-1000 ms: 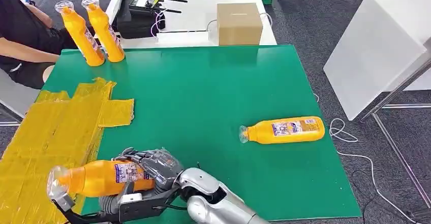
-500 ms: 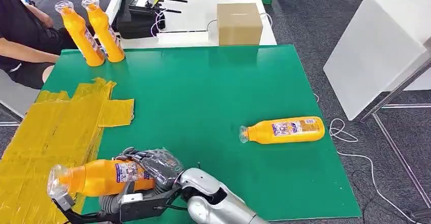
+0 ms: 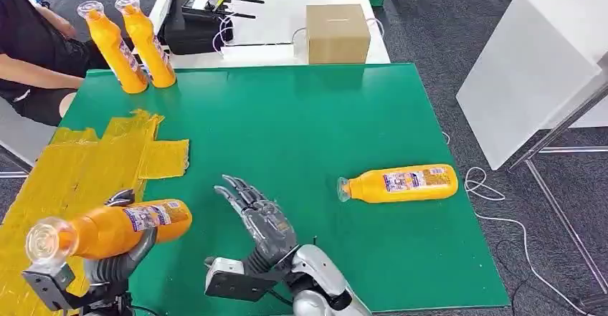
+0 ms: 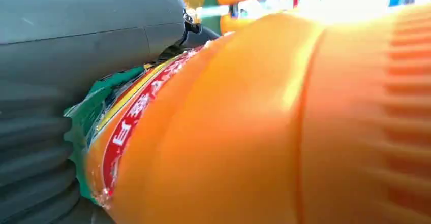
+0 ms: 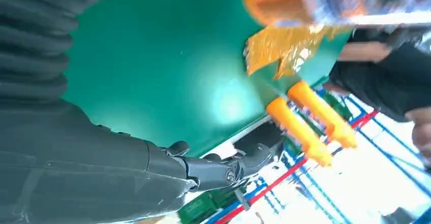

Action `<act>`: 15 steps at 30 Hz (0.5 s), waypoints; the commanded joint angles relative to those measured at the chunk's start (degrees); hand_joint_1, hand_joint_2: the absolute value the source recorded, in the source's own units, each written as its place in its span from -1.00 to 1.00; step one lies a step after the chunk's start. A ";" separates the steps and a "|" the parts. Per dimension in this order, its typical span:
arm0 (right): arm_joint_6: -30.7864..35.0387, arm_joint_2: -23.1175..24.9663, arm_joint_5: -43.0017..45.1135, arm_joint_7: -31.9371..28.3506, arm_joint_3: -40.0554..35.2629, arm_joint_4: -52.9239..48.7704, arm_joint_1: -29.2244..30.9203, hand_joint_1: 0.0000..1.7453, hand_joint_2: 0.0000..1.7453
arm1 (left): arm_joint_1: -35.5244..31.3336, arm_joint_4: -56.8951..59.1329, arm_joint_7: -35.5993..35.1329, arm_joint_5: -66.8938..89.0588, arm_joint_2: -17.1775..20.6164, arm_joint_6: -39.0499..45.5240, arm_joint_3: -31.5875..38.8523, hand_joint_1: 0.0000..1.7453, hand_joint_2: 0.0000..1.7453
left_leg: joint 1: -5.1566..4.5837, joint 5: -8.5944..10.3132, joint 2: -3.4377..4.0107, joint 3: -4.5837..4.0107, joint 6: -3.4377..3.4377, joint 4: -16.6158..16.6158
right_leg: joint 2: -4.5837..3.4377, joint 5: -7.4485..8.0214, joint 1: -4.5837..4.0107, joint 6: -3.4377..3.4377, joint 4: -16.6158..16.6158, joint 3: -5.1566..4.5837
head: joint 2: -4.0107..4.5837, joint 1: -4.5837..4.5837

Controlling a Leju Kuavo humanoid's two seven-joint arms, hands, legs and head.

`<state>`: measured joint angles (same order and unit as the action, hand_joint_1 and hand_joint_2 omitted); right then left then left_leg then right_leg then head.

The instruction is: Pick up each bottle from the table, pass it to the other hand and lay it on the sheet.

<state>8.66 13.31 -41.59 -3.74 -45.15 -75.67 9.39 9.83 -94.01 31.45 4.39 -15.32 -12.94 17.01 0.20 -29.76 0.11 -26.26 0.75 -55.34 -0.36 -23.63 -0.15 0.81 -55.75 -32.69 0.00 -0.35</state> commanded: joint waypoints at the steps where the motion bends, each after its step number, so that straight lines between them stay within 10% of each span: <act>1: -0.57 -2.85 -0.20 -0.55 3.11 -2.96 -1.06 -1.00 -1.00 | -2.02 -0.61 2.18 6.10 -0.05 5.29 2.78 1.00 1.00 | 0.03 -0.01 -0.09 0.06 -0.01 0.04 | 0.10 -0.02 -0.03 0.04 0.06 0.09 | 0.00 0.00; 6: -0.72 -2.94 -0.25 -0.60 2.96 -2.87 -0.71 -1.00 -1.00 | -2.56 -2.07 4.45 19.43 0.95 19.31 0.52 1.00 1.00 | 0.06 -0.01 -0.16 0.11 -0.02 0.03 | 0.17 -0.02 -0.06 0.06 0.09 0.13 | 0.00 0.04; 10: -1.00 -3.33 2.74 -1.39 1.21 0.01 3.33 -1.00 -1.00 | -4.58 7.26 -3.96 56.62 7.83 50.29 -4.08 1.00 1.00 | 0.01 0.04 -0.11 0.11 -0.03 0.07 | 0.13 0.02 -0.01 0.04 0.08 0.12 | 0.00 0.02; 15: -0.90 -4.84 5.94 -2.12 -0.12 0.88 5.75 -1.00 -1.00 | -8.82 19.08 -9.86 75.29 11.09 52.94 -0.22 1.00 1.00 | -0.02 0.10 -0.08 0.21 -0.05 0.20 | 0.10 0.06 0.01 0.02 0.17 0.22 | 0.00 0.02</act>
<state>8.09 12.20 -37.98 -5.23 -43.30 -78.40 9.88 6.70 -91.64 24.86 68.39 -11.08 38.28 16.02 0.19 -29.75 0.10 -26.22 0.74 -55.34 -0.35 -23.63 -0.15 0.81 -55.75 -32.63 0.00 -0.33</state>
